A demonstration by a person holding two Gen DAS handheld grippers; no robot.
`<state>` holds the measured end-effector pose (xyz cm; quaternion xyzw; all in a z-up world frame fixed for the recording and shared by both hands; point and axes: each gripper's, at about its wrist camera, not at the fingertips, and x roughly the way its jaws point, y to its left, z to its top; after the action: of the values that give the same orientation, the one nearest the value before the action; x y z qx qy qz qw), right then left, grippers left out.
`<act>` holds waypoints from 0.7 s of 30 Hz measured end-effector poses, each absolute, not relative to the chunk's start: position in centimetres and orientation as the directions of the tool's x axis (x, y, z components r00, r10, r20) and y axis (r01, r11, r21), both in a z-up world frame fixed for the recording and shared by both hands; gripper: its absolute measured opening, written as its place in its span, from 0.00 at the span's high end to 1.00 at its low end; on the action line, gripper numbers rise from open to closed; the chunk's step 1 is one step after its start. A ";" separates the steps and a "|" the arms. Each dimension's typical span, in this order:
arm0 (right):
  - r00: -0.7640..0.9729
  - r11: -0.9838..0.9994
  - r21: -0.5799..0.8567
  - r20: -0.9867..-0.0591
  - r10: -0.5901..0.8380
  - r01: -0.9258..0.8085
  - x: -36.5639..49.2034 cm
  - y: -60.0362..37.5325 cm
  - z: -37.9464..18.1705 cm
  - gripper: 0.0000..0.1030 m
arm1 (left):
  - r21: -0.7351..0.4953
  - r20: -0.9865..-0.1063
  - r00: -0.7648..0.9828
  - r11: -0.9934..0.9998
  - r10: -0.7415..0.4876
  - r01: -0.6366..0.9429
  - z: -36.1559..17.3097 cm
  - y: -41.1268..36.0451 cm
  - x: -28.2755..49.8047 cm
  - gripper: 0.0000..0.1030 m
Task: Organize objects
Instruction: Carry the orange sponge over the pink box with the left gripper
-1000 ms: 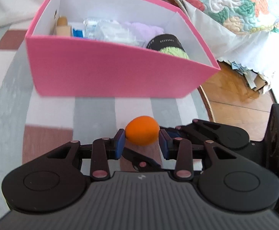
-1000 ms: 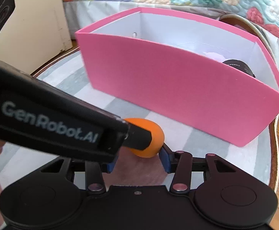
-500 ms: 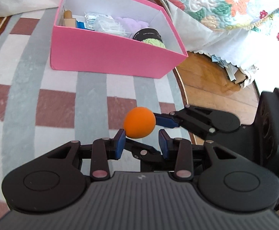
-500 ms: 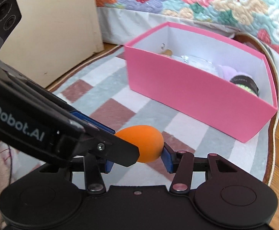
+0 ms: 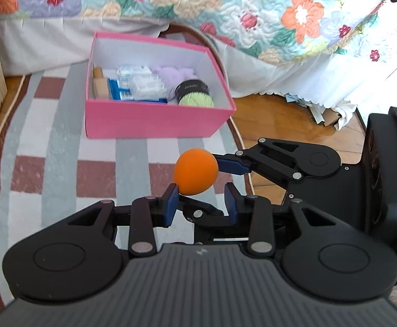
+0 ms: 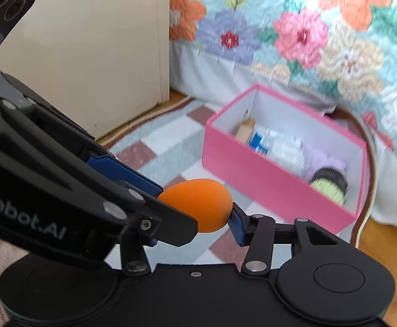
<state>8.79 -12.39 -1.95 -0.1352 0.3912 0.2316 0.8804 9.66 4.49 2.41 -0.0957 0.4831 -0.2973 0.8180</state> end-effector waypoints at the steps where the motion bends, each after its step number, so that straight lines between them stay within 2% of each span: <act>1: 0.593 0.856 -0.060 -0.746 0.304 -0.514 8.8 -12.4 -1.5 0.47 | -0.439 -0.733 0.359 0.805 -0.578 0.399 3.0 4.5 9.7 0.66; 13: 0.666 0.851 -0.132 -0.686 0.291 -0.508 12.1 -12.0 3.1 0.48 | -0.384 -0.717 0.414 0.814 -0.561 0.436 7.9 4.0 13.7 0.66; 21: 0.710 0.884 -0.118 -0.647 0.277 -0.452 18.9 -13.4 3.1 0.49 | -0.364 -0.704 0.455 0.827 -0.546 0.429 7.7 2.2 21.4 0.65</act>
<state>18.89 -13.41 3.06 -0.1352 0.3244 0.1993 0.9148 21.38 2.25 7.66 -0.0667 0.4364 -0.2866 0.8503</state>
